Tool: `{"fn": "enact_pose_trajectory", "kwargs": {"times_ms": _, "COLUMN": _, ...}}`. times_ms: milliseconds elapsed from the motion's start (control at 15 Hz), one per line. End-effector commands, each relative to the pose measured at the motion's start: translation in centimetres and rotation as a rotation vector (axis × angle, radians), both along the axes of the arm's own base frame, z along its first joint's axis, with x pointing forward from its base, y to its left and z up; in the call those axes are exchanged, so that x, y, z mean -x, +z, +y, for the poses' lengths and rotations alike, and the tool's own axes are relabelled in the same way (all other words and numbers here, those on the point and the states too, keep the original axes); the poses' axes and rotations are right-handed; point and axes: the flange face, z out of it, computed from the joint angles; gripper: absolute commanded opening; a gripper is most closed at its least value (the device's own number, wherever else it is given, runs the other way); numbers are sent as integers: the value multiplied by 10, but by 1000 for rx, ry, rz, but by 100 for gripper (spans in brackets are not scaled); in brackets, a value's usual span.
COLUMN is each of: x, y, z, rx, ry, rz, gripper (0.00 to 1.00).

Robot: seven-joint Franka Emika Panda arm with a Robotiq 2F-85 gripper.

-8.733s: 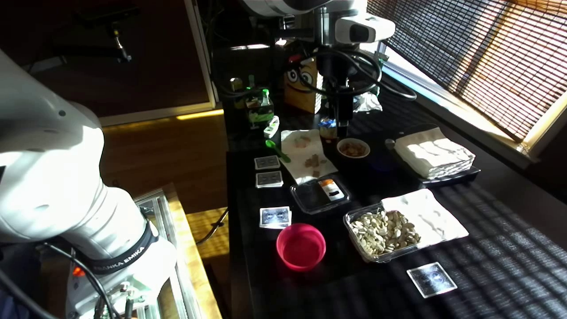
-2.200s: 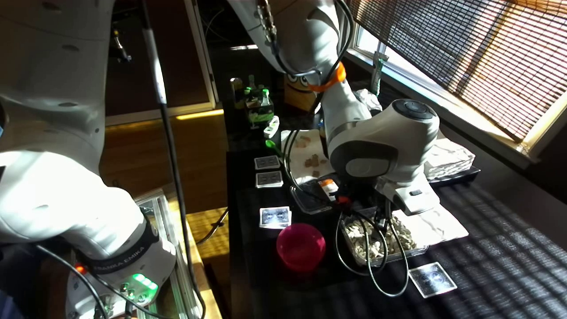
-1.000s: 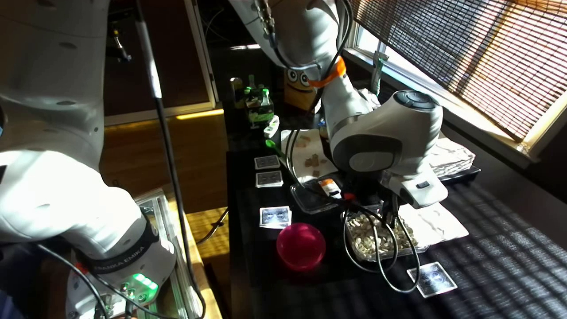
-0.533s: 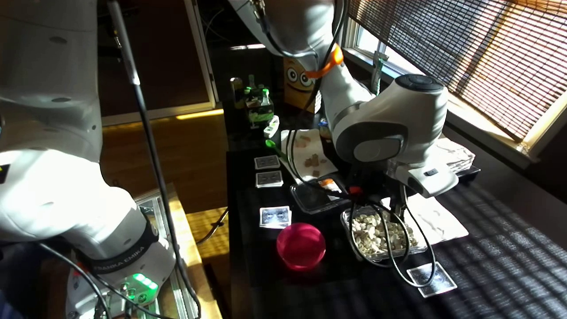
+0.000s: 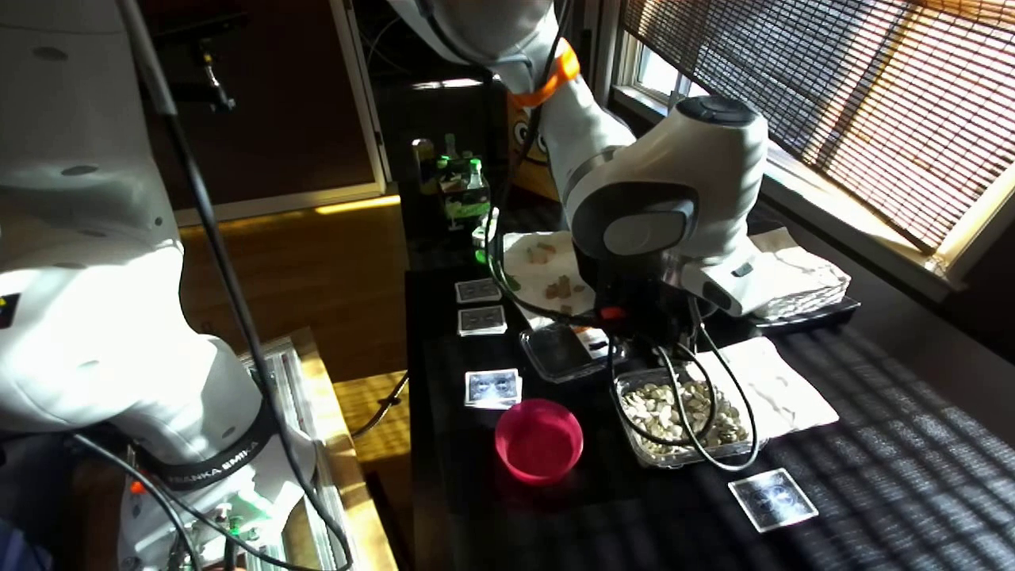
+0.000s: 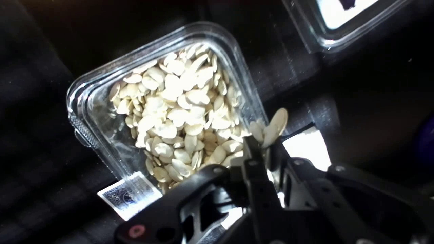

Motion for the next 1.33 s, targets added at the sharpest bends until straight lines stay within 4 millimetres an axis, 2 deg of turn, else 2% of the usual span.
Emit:
{"fn": "enact_pose_trajectory", "kwargs": {"times_ms": 0, "x": 27, "y": 27, "z": 43, "rx": -23, "ry": 197, "rz": 19, "gripper": 3}}
{"fn": "enact_pose_trajectory", "kwargs": {"times_ms": 200, "x": 34, "y": 34, "z": 82, "rx": -38, "ry": 350, "rz": 28, "gripper": 3}}
{"fn": "enact_pose_trajectory", "kwargs": {"times_ms": 333, "x": 36, "y": 31, "z": 106, "rx": -50, "ry": 437, "rz": 42, "gripper": 3}}
{"fn": "enact_pose_trajectory", "kwargs": {"times_ms": 667, "x": 37, "y": 3, "z": 144, "rx": -71, "ry": 568, "rz": 98, "gripper": 3}}
{"fn": "enact_pose_trajectory", "kwargs": {"times_ms": 867, "x": 33, "y": -21, "z": 146, "rx": -77, "ry": 587, "rz": 118, "gripper": 3}}
{"fn": "enact_pose_trajectory", "kwargs": {"times_ms": 1267, "x": 24, "y": -56, "z": 142, "rx": -108, "ry": 602, "rz": 145, "gripper": 3}}
